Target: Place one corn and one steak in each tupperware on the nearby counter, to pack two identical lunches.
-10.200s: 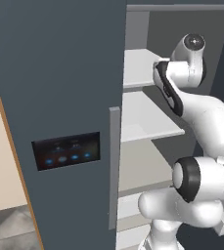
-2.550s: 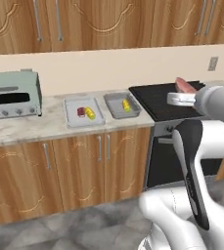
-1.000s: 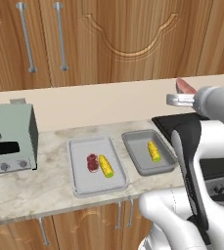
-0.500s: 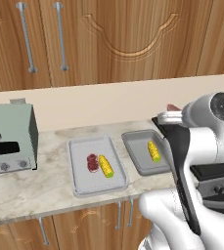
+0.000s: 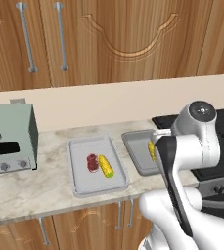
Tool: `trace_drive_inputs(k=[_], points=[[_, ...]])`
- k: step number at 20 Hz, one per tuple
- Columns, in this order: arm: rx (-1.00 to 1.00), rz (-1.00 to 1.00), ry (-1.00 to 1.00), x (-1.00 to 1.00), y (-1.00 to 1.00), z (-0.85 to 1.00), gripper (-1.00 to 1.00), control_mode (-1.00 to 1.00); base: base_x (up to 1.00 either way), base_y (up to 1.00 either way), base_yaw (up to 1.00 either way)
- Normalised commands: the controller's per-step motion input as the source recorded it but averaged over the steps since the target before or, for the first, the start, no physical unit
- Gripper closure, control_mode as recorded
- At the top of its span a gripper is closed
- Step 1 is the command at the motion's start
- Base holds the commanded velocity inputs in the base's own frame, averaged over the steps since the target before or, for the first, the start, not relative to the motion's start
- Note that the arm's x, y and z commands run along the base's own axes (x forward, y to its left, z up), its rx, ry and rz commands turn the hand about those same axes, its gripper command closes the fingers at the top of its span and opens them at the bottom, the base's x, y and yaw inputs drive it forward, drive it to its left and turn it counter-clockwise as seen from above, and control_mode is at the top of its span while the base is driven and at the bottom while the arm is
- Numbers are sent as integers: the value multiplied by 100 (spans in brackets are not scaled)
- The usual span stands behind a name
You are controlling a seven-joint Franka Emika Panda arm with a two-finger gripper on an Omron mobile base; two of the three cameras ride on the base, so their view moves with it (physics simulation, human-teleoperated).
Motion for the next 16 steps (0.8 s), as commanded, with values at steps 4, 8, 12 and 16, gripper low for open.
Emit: trace_drive_inputs(k=[4,8,12,16], points=[[0,2,19,27,1,-53,100,-100,0,0,0],[0,2,15,34,8,-52,100,-100,0,0,0],[0,1,7,37,12,-47,100,-100,0,0,0],[0,0,0,40,4,-40,100,-100,0,0,0]])
